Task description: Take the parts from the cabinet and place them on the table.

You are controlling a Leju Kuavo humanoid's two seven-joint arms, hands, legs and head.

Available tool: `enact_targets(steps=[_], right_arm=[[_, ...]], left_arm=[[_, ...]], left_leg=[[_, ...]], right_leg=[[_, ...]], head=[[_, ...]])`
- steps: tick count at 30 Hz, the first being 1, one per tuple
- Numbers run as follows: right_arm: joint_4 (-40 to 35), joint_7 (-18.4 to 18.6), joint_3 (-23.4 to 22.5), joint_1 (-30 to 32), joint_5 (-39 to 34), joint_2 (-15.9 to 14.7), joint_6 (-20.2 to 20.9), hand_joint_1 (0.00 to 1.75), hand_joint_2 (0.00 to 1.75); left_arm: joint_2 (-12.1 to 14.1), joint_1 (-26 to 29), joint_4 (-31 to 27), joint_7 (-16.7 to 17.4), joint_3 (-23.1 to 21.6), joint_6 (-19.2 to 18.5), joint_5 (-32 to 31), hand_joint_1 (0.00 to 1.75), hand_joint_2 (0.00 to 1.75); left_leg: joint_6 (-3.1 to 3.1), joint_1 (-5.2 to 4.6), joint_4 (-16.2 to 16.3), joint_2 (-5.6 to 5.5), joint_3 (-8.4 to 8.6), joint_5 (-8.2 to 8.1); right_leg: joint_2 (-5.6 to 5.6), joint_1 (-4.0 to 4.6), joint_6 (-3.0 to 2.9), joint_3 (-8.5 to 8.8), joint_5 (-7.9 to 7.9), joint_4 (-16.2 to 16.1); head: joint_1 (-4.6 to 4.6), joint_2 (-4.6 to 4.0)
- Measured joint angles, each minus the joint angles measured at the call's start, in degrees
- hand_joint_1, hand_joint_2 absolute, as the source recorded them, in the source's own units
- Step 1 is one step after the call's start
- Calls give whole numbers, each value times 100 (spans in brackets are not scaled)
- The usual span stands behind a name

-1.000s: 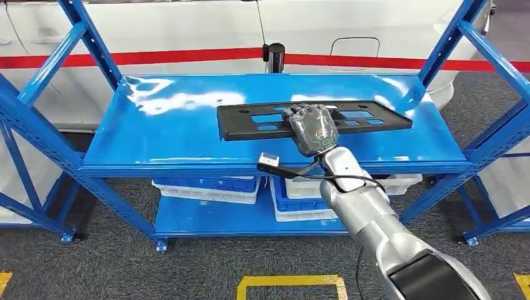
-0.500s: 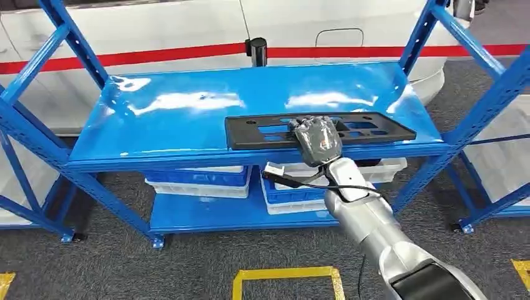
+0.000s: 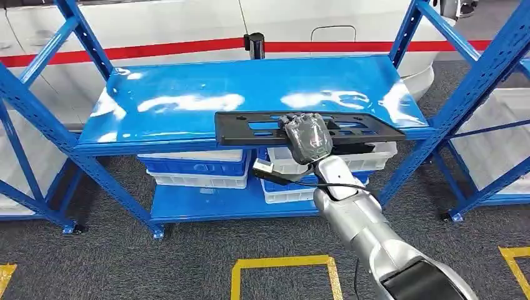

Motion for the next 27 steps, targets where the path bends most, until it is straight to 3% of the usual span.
enact_targets(steps=[1, 2, 3, 4, 5, 6, 7, 8, 9, 10, 11, 12, 14, 15, 16, 17, 19, 20, 21, 22, 23, 24, 25, 26, 27], right_arm=[[0, 18, -11, -14, 18, -7, 0, 175, 175], [-2, 33, -22, -18, 24, -13, 0, 175, 175], [-2, 44, -37, -9, 26, -15, 0, 175, 175], [0, 44, -44, 6, 35, -19, 0, 175, 175], [0, 44, -46, 16, 46, -26, 0, 175, 175], [0, 44, -48, 28, 53, -31, 0, 175, 175], [-2, 44, -53, 30, 55, -31, 0, 175, 175], [-2, 46, -59, 27, 53, -31, 0, 175, 175], [-13, 46, -66, 24, 53, -31, 0, 175, 175], [-44, 48, -83, 17, 53, -28, 0, 175, 175], [-70, 48, -92, 18, 53, -15, -2, 175, 175], [-74, 53, -109, 25, 50, -24, -2, 175, 175], [-74, 55, -122, 39, 55, -35, -2, 175, 175], [-72, 53, -124, 39, 61, -39, -2, 175, 175], [-77, 53, -127, 42, 61, -33, -2, 175, 175], [-85, 55, -131, 41, 61, -28, -2, 175, 175], [-103, 74, -138, 45, 79, -20, -2, 175, 175], [-109, 83, -138, 60, 83, -20, 0, 175, 175], [-109, 90, -140, 76, 92, -22, 0, 175, 175], [-109, 92, -140, 95, 98, -24, 0, 175, 175], [-116, 101, -142, 108, 96, -24, 0, 175, 175], [-131, 107, -149, 113, 94, -28, 0, 175, 175], [-166, 107, -162, 115, 81, -28, -2, 175, 175], [-208, 105, -188, 110, 77, -46, -4, 175, 175], [-230, 101, -199, 107, 63, -37, -4, 175, 175]], left_arm=[[-2, -8, 0, 2, 2, 0, -4, 0, 175], [-11, -16, 0, 4, 2, 0, -9, 0, 175], [-17, -16, 0, 9, 2, -2, -9, 0, 175], [-28, -12, 0, 9, 2, -2, -15, 0, 175], [-33, -10, 0, 9, 2, -2, -15, 0, 175], [-39, -7, 0, 11, 2, -2, -18, 0, 175], [-42, -7, 0, 9, 2, 0, -17, 0, 175], [-44, -8, 0, 9, 4, 0, -17, 0, 175], [-44, -9, 0, 9, 4, 0, -20, 0, 175], [-31, -13, -2, 9, 4, 0, -33, 0, 175], [-37, -16, -2, 9, 2, 0, -46, 0, 175], [-35, -14, -2, 7, 2, 0, -46, 0, 175], [-26, 4, 0, 7, 2, 0, -46, 0, 175], [-22, 12, 9, 7, 2, -2, -46, 0, 175], [-22, 22, 9, 9, 2, -2, -46, 0, 175], [-22, 28, 11, 7, 2, -2, -50, 0, 175], [-17, 28, 11, 7, 2, 2, -53, 0, 175], [-15, 28, 11, 4, 2, 7, -52, 0, 175], [-15, 32, 11, 4, 2, 7, -52, 0, 175], [-11, 32, 11, 2, 4, 7, -55, 0, 175], [-7, 30, 11, -2, 2, 4, -61, 0, 175], [-2, 22, 11, -2, 2, 0, -68, 0, 175], [-2, 7, 9, -4, 2, -2, -70, 0, 175], [-2, 0, 9, -11, 2, -2, -77, 0, 175], [-2, -1, 11, -17, 2, -2, -77, 0, 175]], left_leg=[[26, -15, -49, 0, -43, 82], [50, -13, -46, 11, -147, 186], [42, -11, -41, 15, -238, 259], [34, -10, -33, 30, -355, 340], [23, -7, -21, 43, -446, 407], [0, 0, -12, 51, -554, 478], [-28, 11, 5, 61, -652, 538], [-59, 26, 43, 67, -748, 588], [-86, 32, 78, 68, -809, 617], [-140, 9, 175, 67, -934, 656], [-174, 5, 211, 80, -971, 690], [-203, -8, 211, 73, -983, 753], [-203, 18, 207, 66, -1037, 860], [-247, 57, 241, 56, -1099, 803], [-290, 65, 391, 30, -1166, 504], [-327, 71, 738, 5, -1265, 104], [-372, 95, 1583, 2, -1449, -446], [-383, 101, 1930, 3, -1476, -522], [-385, 106, 2012, 2, -1396, -437], [-383, 116, 1879, 2, -1206, -251], [-374, 130, 1543, 2, -902, -58], [-358, 143, 1059, -2, -512, 27], [-348, 151, 565, -39, -169, -155], [-327, 110, 200, -81, 48, -282], [-285, 82, 258, -94, -6, -248]], right_leg=[[0, 6, -45, -123, -257, 129], [2, -13, -109, -221, -624, 478], [-2, -22, -129, -299, -898, 873], [-2, -40, -90, -392, -1095, 1366], [-3, -56, -24, -413, -1110, 1647], [-3, -75, 76, -321, -984, 1717], [-6, -90, 168, -122, -808, 1557], [-14, -109, 237, 170, -668, 1200], [-25, -119, 257, 421, -633, 874], [-50, -108, 213, 937, -946, 157], [-20, -14, 136, 1023, -1043, -46], [-27, -36, 98, 921, -1010, -30], [-33, -80, 5, 868, -924, 7], [-48, -120, -53, 828, -850, 6], [-49, -112, -108, 750, -791, 5], [-49, -112, -154, 671, -717, 7], [-50, -107, -161, 513, -589, 13], [-49, -106, -156, 424, -519, 17], [-50, -109, -139, 351, -462, 17], [-50, -113, -121, 274, -402, 19], [-47, -119, -96, 204, -341, 19], [-37, -123, -58, 148, -286, 19], [-35, -123, -21, 126, -240, 22], [-40, -91, 37, 96, -195, 28], [-48, -97, 87, 103, -130, -16]], head=[[5, 0], [15, 0], [35, 0], [31, 0], [37, 0], [37, 0], [35, 0], [35, 0], [35, 0], [51, 0], [44, 0], [20, 0], [13, 0], [24, 0], [2, 0], [0, 0], [-13, 0], [-15, 0], [-17, 0], [-17, 0], [-17, 0], [-17, 0], [-24, 0], [-7, 0], [9, 0]])
